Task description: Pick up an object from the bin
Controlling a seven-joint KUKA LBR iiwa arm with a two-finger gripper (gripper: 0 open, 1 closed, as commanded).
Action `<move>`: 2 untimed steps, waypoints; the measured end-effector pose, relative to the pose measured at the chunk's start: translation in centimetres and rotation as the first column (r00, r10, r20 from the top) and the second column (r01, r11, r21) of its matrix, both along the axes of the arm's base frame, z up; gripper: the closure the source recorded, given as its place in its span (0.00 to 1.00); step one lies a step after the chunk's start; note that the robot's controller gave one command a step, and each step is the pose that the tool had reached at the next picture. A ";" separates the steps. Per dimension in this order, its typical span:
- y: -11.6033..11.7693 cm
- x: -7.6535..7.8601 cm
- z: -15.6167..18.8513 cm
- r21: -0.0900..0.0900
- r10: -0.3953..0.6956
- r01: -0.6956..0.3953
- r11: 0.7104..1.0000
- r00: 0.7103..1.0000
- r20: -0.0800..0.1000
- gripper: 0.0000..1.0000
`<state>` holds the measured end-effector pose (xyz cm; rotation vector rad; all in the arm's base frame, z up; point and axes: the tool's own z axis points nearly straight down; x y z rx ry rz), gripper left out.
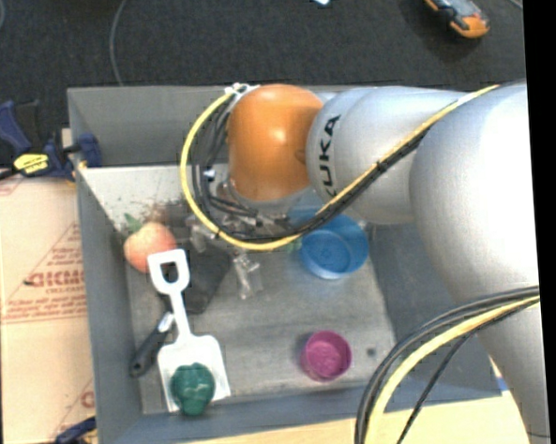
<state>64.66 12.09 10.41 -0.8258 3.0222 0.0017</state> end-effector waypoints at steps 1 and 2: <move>3.8 1.0 -0.2 -0.010 0.347 -0.347 0.938 0.938 0.007 0.00; 1.8 0.8 -3.2 0.001 0.209 -0.209 0.978 0.978 0.007 0.00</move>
Offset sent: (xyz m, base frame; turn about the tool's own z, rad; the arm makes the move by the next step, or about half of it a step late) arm 0.0060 0.0180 -0.0341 -0.2130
